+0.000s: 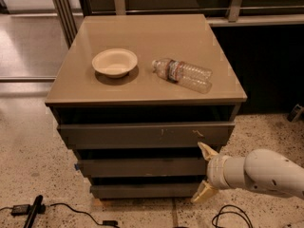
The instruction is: Open middle drawer
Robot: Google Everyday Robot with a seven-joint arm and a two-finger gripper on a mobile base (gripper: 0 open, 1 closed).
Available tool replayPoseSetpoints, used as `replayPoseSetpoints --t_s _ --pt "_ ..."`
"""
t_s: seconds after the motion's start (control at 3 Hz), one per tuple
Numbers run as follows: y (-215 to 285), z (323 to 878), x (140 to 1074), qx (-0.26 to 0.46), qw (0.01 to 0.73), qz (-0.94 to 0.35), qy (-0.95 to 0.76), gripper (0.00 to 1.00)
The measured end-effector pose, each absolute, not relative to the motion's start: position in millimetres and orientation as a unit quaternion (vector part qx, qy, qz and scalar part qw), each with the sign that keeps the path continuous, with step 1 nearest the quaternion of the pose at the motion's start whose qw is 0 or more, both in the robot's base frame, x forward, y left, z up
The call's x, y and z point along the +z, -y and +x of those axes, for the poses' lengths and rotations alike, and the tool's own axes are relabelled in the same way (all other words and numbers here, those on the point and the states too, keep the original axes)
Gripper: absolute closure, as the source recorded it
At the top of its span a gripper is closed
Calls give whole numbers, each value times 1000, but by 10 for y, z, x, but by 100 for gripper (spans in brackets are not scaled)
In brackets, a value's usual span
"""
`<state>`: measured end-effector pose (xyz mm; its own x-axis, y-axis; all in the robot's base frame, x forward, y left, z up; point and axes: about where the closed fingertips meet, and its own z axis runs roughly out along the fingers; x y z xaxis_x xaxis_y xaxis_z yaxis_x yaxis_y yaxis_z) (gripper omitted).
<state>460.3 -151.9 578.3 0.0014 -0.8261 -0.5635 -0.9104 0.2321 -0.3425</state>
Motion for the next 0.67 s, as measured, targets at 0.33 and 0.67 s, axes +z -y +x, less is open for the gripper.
replayPoseSetpoints --t_s 0.33,0.67 --pt "1519 4603 5783 61 347 -617 -704 0" --pt "1453 4615 5656 67 339 -622 -703 0"
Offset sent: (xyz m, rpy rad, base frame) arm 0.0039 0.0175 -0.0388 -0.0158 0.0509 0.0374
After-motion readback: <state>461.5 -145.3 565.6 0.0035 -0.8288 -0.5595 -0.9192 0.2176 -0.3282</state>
